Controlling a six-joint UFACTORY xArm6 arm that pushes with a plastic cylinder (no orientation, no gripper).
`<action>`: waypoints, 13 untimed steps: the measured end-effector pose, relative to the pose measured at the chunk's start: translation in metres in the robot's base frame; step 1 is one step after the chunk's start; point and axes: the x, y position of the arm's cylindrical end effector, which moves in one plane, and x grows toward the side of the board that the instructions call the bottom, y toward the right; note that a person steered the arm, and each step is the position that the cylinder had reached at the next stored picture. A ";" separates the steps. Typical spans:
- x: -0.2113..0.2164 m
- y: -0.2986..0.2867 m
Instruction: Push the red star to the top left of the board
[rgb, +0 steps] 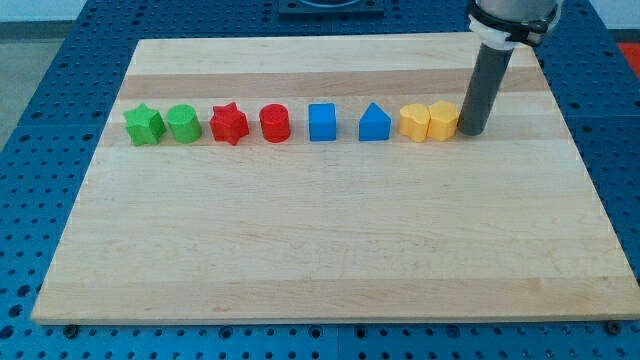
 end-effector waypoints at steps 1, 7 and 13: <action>0.007 0.000; 0.060 -0.295; 0.013 -0.301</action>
